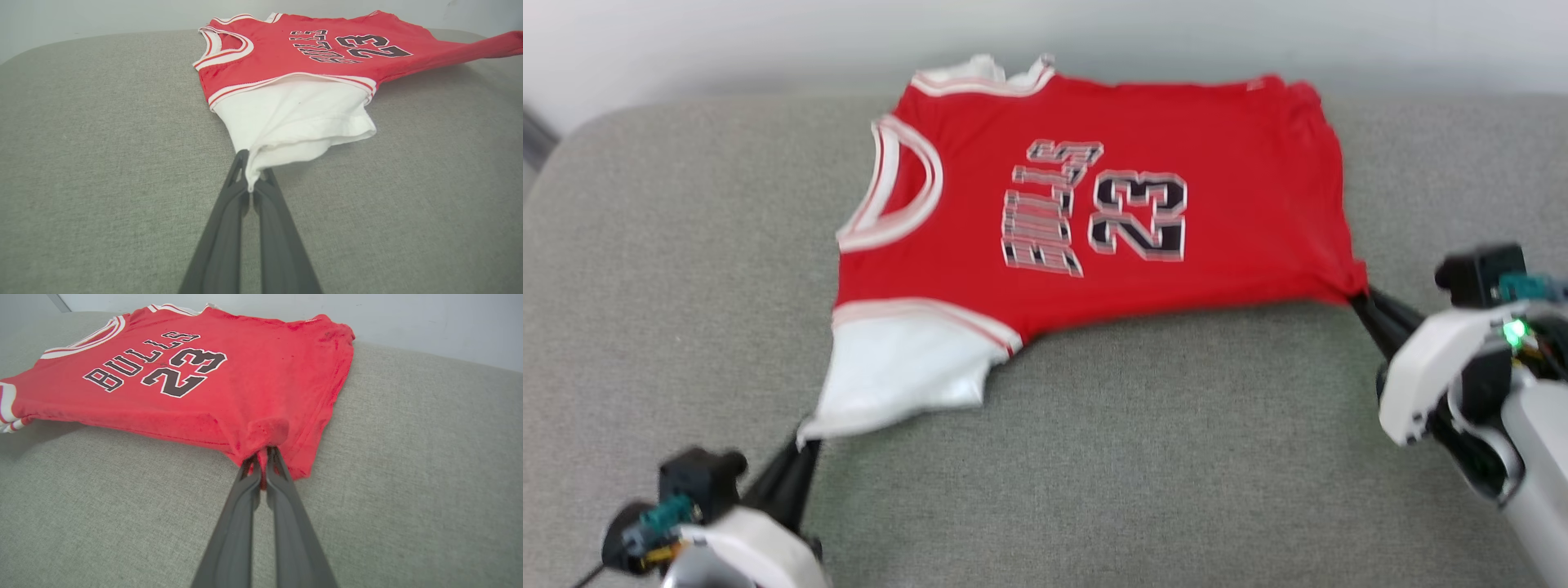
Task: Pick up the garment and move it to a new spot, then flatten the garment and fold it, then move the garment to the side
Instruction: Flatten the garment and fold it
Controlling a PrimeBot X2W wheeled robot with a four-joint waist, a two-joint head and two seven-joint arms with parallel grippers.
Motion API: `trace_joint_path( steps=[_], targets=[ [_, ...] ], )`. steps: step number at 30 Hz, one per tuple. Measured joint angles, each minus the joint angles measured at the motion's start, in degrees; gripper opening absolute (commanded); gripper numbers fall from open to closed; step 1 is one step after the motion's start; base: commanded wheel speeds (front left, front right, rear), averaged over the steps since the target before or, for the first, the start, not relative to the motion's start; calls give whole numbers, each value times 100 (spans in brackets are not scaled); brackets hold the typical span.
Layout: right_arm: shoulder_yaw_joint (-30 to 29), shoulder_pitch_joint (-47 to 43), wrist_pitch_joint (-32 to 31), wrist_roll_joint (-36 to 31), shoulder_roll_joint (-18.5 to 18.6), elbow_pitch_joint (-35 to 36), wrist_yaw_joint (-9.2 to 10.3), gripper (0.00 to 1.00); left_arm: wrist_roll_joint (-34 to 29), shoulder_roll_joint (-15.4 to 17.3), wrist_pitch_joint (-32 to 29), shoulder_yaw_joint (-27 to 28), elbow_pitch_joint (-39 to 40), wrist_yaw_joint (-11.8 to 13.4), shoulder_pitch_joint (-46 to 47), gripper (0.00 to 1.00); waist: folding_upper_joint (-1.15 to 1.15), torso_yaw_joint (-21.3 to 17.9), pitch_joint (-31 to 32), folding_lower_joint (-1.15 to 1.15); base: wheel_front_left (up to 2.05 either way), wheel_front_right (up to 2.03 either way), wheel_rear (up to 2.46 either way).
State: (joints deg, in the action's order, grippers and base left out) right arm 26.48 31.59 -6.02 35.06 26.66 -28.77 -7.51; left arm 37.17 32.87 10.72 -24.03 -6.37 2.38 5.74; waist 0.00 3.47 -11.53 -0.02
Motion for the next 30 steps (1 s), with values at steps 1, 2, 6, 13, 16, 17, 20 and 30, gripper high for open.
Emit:
trace_joint_path(
  steps=[1,2,6,13,16,17,20,30],
  targets=[
    [0,-155,-11,52,62,98,0,0,27,57,-78,-32,171,20,-181,0,0,5,65,0,0,0,0],
    [-7,-293,-38,121,120,175,0,0,52,114,-157,-71,315,20,-339,0,0,10,126,0,0,0,0],
    [-130,-845,-130,352,290,493,0,0,193,280,-474,-231,891,69,-964,0,0,14,362,0,0,0,0],
    [-356,-1774,-472,586,557,1090,0,0,361,497,-756,-392,1595,276,-1886,0,0,-47,672,0,0,0,0],
    [-469,-2206,-664,770,591,1422,1,0,397,598,-778,-480,1819,267,-2154,0,0,-64,759,0,0,0,0],
    [-516,-2347,-687,840,580,1519,0,0,389,625,-770,-491,1853,276,-2233,0,0,-75,777,0,0,0,0],
    [-634,-2649,-728,842,584,1769,1,0,425,625,-677,-438,1922,334,-2363,0,0,-105,806,0,0,0,0],
    [-1037,-2929,-875,762,425,2354,1,0,240,731,-297,-180,2109,238,-2003,0,0,-176,725,1,0,0,0]
  ],
)
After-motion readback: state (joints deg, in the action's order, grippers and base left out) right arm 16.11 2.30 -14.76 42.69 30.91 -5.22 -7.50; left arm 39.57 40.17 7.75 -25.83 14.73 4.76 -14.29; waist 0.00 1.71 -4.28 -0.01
